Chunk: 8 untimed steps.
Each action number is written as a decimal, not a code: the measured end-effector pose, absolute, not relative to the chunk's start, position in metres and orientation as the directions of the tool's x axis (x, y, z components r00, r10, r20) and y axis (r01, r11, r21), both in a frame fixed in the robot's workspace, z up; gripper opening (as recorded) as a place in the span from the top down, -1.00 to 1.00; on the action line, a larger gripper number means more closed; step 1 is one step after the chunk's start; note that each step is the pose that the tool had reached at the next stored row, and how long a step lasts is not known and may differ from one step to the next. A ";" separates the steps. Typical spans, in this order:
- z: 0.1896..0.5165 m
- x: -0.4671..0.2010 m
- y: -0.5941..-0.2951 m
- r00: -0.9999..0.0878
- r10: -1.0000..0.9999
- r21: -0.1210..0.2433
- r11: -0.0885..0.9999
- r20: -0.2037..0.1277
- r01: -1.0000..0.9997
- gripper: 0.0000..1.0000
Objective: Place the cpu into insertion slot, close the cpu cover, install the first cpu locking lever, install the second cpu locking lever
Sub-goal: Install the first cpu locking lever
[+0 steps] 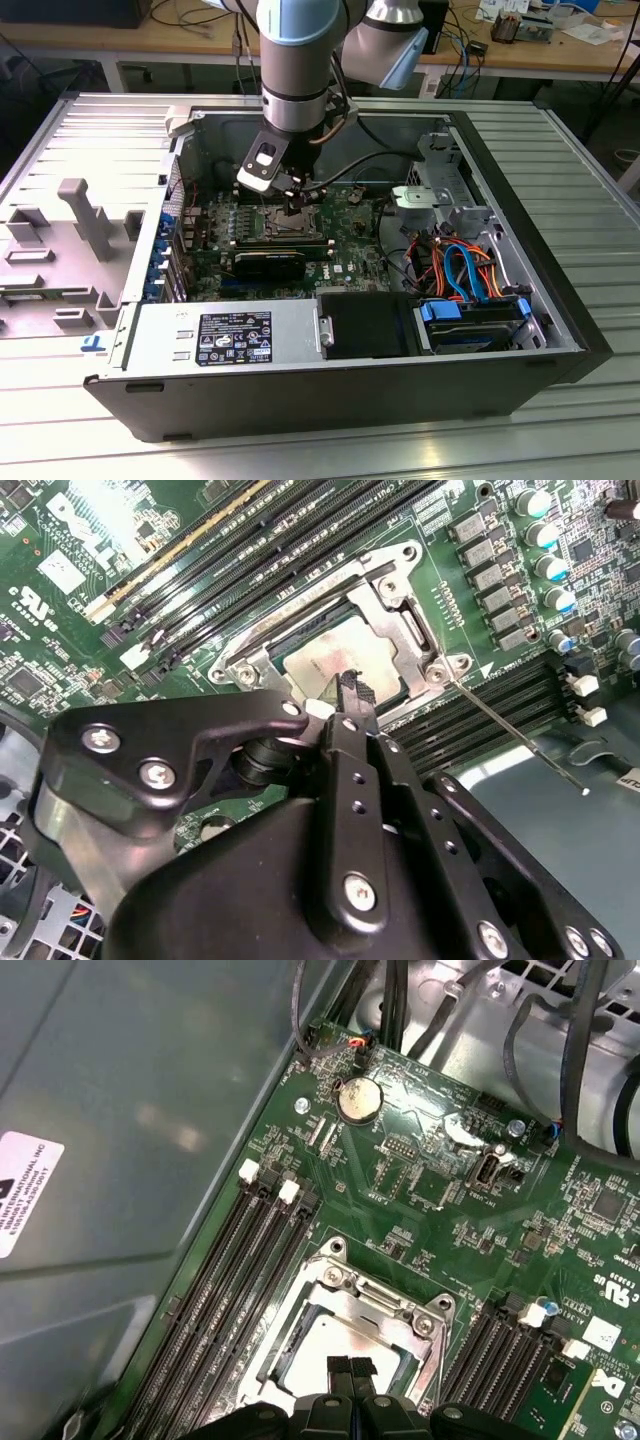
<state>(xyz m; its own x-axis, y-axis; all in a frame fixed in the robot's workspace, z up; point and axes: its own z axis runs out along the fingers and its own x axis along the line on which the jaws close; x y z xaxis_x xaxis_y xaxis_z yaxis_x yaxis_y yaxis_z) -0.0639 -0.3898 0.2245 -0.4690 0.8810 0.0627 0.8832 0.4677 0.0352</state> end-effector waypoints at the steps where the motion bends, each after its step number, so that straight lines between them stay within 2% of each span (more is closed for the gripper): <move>1: 0.224 -0.064 -0.390 -0.469 0.881 0.035 0.468 0.063 0.883 0.79; 8: 0.225 -0.064 -0.390 -0.502 0.863 0.035 0.501 0.062 0.865 0.79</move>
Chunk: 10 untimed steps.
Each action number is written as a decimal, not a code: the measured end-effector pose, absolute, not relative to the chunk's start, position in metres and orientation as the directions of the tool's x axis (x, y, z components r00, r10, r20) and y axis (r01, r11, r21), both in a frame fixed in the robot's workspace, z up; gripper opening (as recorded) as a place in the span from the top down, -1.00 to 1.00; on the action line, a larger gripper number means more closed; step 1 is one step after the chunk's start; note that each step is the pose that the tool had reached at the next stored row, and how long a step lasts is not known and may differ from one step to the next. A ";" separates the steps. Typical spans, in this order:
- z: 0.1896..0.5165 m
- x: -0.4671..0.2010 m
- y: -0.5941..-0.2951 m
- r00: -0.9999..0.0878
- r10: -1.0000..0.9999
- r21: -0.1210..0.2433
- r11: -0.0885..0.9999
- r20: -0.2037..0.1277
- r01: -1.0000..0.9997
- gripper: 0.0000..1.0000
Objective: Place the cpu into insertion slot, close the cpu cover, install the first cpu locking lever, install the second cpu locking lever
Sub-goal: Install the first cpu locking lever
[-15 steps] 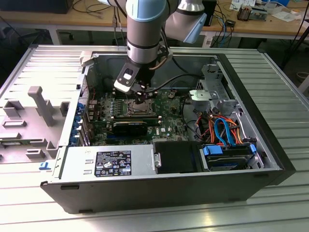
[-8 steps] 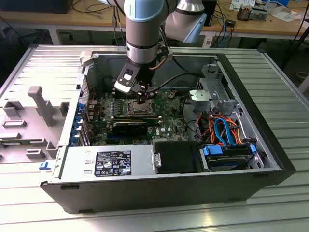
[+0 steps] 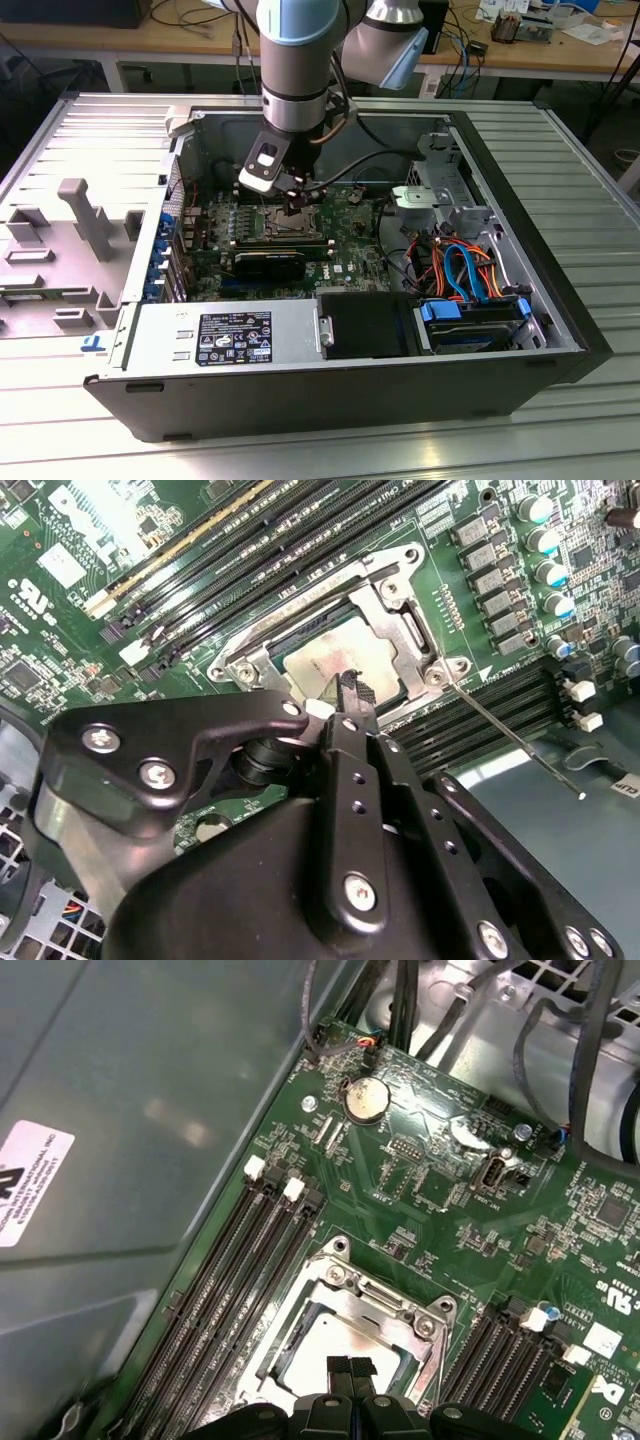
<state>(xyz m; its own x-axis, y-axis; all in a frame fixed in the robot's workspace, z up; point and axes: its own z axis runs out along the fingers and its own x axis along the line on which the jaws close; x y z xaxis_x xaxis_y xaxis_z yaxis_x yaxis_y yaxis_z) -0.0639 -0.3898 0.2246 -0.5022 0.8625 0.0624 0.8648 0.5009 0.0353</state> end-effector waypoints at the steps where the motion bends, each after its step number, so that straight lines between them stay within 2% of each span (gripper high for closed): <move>1: 0.225 -0.064 -0.390 -0.507 0.860 0.035 0.506 0.062 0.862 0.79; 10: 0.225 -0.064 -0.390 -0.563 0.824 0.035 0.562 0.062 0.826 0.79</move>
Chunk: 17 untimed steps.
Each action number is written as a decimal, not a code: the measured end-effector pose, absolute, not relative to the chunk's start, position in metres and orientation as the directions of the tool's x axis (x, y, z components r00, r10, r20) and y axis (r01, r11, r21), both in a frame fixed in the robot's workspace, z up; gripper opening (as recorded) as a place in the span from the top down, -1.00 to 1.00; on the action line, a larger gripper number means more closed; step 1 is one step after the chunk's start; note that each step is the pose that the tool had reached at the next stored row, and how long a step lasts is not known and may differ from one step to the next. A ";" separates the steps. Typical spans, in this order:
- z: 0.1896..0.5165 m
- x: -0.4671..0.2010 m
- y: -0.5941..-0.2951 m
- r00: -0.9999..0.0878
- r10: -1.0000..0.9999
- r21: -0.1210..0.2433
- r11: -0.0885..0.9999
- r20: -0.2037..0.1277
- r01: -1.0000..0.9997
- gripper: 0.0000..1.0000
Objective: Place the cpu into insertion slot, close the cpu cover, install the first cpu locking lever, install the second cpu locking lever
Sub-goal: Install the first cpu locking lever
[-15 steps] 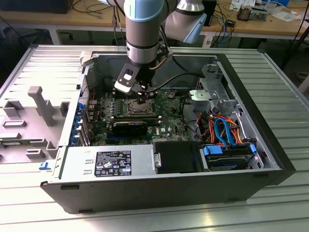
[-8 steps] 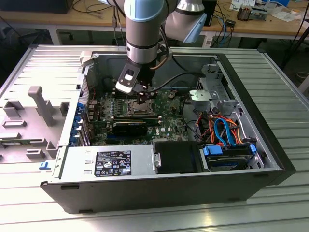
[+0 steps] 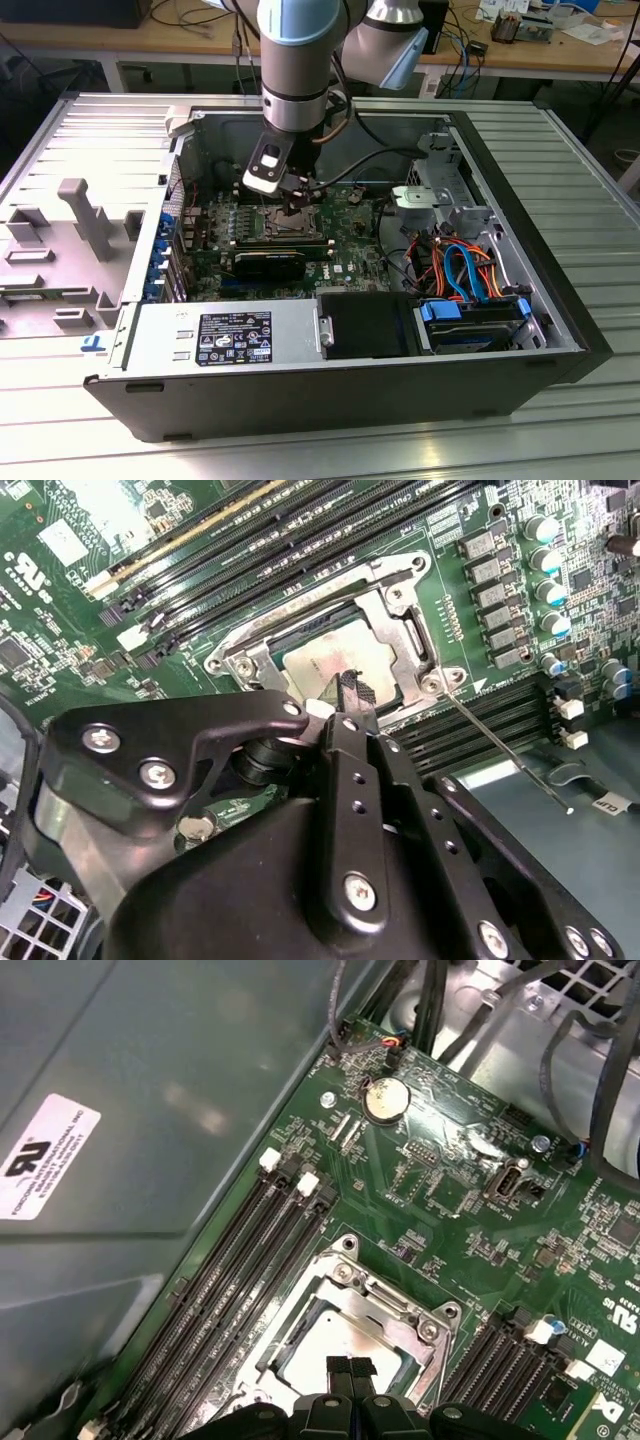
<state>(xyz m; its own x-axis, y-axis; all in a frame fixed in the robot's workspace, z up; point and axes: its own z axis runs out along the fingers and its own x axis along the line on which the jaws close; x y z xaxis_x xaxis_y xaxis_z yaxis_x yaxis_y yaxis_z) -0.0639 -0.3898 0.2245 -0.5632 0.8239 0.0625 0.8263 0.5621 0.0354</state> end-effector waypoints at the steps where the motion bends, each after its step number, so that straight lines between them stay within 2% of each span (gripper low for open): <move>1: 0.225 -0.064 -0.390 -0.571 0.819 0.035 0.570 0.063 0.821 0.79; 17: 0.225 -0.064 -0.390 -0.678 0.732 0.035 0.677 0.063 0.735 0.79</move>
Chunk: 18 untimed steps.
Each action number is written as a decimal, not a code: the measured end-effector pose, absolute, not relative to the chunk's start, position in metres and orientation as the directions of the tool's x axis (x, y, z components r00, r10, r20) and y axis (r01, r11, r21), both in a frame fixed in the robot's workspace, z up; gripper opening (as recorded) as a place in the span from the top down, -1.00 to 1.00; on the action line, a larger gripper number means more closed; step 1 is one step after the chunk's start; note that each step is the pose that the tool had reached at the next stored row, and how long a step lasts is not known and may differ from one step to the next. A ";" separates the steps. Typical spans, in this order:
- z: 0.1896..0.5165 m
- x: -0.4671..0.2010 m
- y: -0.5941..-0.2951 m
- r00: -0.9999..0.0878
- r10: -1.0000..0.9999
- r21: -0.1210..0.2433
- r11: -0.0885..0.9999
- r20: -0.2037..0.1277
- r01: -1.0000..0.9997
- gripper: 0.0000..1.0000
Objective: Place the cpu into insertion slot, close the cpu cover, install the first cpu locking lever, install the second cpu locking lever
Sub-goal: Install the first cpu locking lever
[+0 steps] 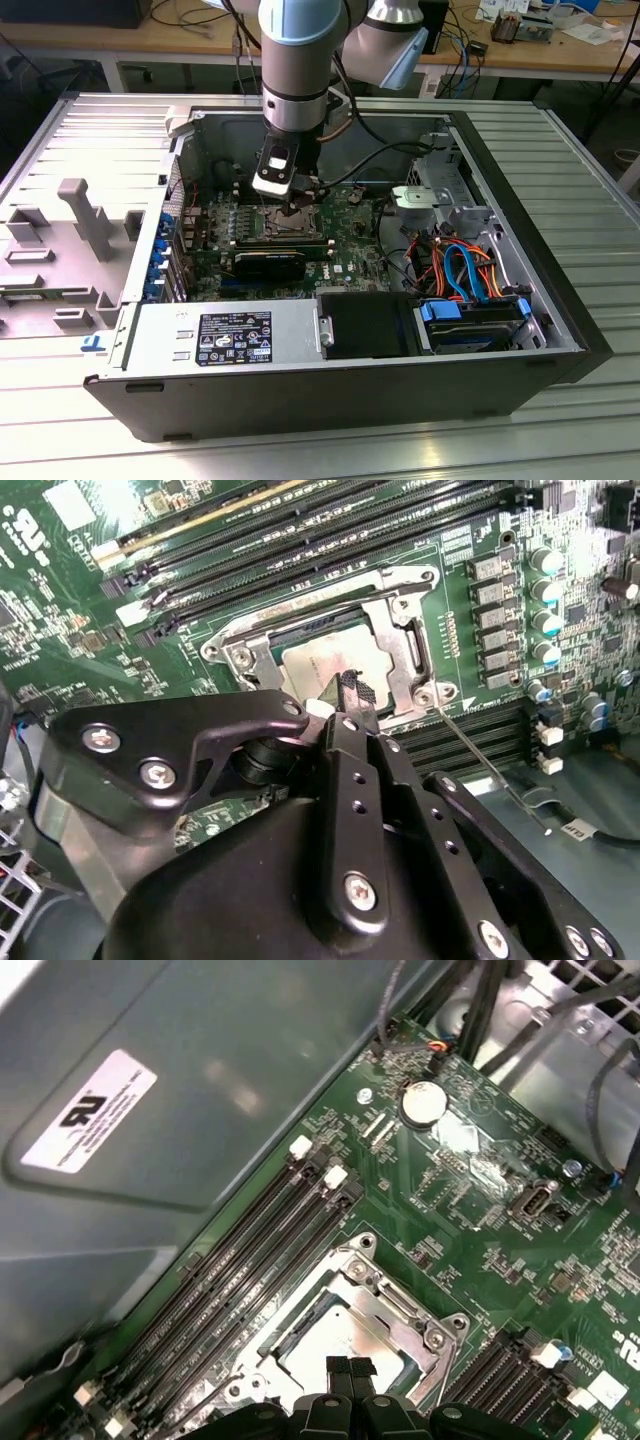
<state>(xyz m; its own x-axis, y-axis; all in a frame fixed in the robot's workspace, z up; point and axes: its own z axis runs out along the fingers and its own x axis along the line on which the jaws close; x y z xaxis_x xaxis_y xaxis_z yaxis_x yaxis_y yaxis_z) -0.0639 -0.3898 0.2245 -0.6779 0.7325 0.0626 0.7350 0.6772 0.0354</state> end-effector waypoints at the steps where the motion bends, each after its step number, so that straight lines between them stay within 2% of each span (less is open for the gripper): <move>1: 0.224 -0.064 -0.390 -0.687 0.724 0.035 0.686 0.063 0.727 0.79; 18: 0.225 -0.064 -0.390 -0.833 0.550 0.035 0.833 0.063 0.553 0.79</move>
